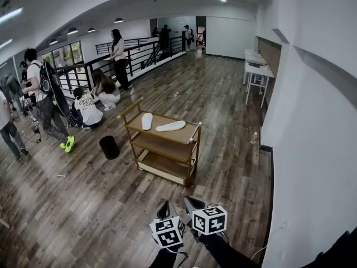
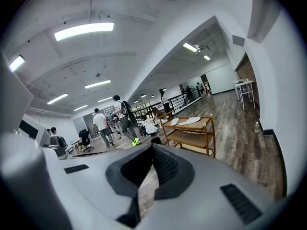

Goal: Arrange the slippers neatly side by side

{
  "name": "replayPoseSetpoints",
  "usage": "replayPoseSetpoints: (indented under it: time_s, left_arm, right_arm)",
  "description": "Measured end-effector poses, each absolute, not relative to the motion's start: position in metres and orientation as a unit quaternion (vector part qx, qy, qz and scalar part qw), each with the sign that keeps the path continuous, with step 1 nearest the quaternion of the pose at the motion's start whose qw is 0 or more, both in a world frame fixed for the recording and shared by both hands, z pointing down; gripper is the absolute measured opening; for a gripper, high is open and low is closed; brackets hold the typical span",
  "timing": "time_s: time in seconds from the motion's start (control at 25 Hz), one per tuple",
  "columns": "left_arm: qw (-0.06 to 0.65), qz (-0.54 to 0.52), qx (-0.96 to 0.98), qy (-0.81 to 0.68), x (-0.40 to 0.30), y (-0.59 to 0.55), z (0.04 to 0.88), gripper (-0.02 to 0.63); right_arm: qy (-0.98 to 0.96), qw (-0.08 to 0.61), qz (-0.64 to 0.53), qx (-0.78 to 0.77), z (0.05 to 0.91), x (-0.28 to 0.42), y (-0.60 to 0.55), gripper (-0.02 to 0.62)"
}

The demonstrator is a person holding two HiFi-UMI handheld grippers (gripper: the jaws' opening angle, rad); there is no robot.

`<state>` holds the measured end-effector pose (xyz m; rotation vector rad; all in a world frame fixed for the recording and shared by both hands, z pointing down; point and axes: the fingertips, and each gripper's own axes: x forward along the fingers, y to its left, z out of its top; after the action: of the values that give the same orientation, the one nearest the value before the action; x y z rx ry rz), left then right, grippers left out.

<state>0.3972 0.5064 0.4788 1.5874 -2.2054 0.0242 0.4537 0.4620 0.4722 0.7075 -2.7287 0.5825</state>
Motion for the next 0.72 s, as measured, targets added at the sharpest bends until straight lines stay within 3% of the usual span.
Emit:
replayPoseSetpoints:
  time_s: [0.72]
  left_arm:
    - [0.214, 0.014, 0.568, -0.795, 0.395, 0.51, 0.4861, -0.002]
  right_arm:
    - [-0.938, 0.114, 0.208, 0.252, 0.4717, 0.4538, 0.4601, -0.003]
